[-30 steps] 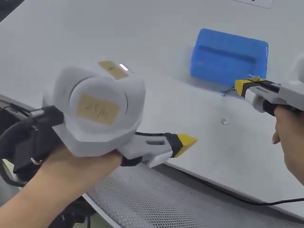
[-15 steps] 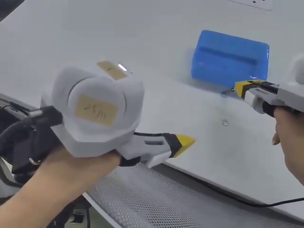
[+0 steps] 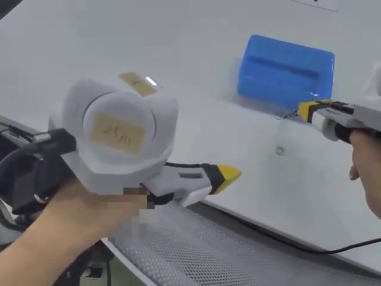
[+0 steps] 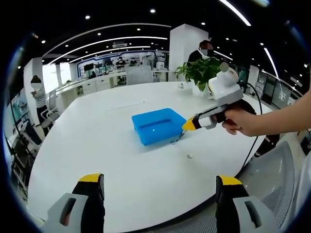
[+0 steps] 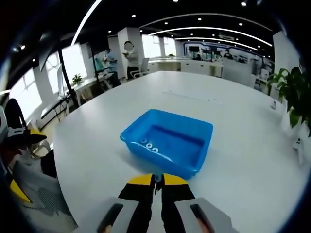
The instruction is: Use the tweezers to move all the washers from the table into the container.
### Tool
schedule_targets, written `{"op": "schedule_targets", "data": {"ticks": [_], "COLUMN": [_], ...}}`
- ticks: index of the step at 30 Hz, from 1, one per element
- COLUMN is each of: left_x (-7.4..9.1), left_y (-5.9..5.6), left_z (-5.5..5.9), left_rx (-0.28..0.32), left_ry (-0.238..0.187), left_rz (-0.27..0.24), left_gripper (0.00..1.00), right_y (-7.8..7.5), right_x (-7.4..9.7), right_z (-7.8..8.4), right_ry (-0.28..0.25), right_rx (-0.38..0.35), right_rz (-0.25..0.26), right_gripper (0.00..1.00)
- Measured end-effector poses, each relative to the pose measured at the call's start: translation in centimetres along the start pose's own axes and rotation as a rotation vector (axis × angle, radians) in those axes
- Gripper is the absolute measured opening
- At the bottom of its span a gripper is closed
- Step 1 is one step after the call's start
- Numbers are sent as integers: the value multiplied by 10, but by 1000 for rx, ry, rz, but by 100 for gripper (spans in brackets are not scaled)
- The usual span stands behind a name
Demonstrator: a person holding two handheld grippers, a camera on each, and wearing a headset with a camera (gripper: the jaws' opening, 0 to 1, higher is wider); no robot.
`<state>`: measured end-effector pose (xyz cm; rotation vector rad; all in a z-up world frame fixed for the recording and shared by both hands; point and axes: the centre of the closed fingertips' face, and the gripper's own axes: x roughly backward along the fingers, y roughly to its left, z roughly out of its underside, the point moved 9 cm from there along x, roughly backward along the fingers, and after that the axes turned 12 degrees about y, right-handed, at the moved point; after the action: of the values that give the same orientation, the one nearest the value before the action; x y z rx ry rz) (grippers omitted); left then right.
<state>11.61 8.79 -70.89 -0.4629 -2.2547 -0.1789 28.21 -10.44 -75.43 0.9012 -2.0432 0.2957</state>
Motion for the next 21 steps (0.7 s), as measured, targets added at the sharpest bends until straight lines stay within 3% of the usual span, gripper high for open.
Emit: {"op": "schedule_targets", "data": {"ticks": [5, 9, 21], "left_x": [0, 1, 0], "left_y": [0, -1, -4], "left_z": [3, 3, 1], "left_rx": [5, 8, 6], "left_ry": [3, 2, -3], "left_rz": [-2, -3, -2], "left_gripper": [97, 97, 98], "right_y": [-2, -5, -11], "right_x": [-1, -8, -13], "right_z": [-4, -4, -5], "right_ry": [66, 73, 14], "right_rx": [32, 30, 13], "right_rz": [17, 12, 19], "right_gripper": [2, 1, 2]}}
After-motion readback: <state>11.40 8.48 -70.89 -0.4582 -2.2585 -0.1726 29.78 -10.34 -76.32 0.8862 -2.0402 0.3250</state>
